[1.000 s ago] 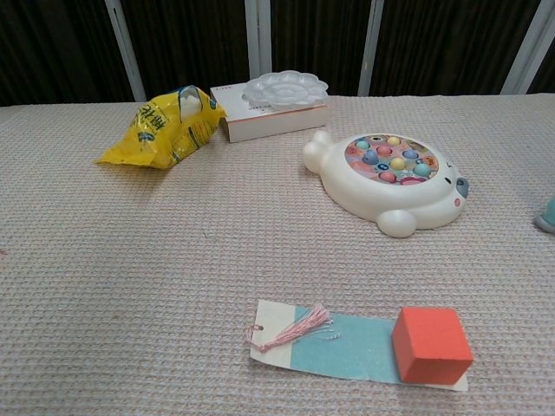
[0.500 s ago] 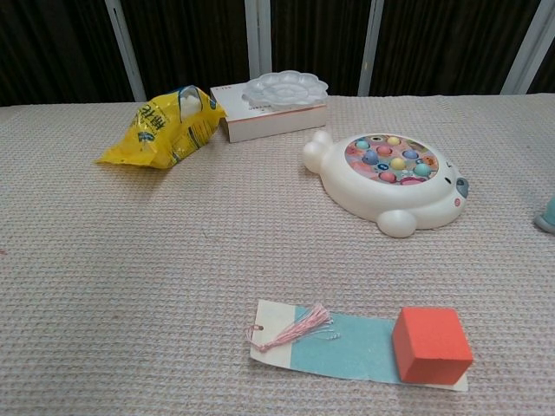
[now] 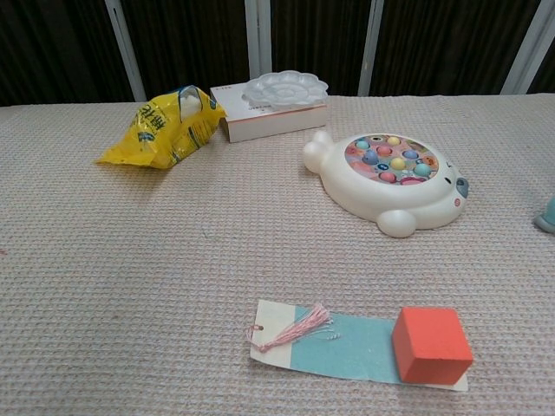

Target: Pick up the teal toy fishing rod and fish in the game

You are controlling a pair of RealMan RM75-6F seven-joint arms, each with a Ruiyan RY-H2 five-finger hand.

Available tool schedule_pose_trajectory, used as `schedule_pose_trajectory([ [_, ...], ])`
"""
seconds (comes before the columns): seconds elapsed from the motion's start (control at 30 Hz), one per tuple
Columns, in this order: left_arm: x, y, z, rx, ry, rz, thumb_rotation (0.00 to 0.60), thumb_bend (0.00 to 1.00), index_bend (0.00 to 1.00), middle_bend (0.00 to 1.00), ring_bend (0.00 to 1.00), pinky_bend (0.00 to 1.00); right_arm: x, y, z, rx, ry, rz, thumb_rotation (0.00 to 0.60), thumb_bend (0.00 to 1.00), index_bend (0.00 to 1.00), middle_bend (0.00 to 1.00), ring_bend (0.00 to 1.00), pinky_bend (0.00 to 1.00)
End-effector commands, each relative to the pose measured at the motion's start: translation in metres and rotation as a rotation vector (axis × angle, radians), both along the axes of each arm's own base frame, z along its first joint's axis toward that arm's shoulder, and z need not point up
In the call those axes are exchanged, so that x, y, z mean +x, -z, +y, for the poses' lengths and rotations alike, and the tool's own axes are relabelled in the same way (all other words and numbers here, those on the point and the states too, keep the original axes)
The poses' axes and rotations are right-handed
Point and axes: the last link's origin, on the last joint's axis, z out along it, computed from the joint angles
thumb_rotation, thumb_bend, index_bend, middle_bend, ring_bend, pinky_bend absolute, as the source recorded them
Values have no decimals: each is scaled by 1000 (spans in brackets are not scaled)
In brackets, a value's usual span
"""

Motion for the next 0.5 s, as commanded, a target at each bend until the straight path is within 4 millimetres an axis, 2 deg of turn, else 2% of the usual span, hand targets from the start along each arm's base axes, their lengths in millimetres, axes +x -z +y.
schedule_pose_trajectory([
  [0.03, 2, 1, 1, -5, 5, 3, 600, 85, 121, 72, 0, 0, -2, 11, 0, 27, -7, -5, 600, 435, 212, 280, 214, 161],
  [0.13, 3, 2, 2, -10, 8, 2, 600, 85, 125, 73, 0, 0, -2, 18, 0, 35, -12, -11, 600, 462, 242, 296, 226, 165],
  [0.5, 2, 4, 6, -22, 6, 4, 600, 85, 126, 73, 0, 0, -1, 35, -3, 53, -16, -13, 600, 461, 258, 307, 226, 166],
])
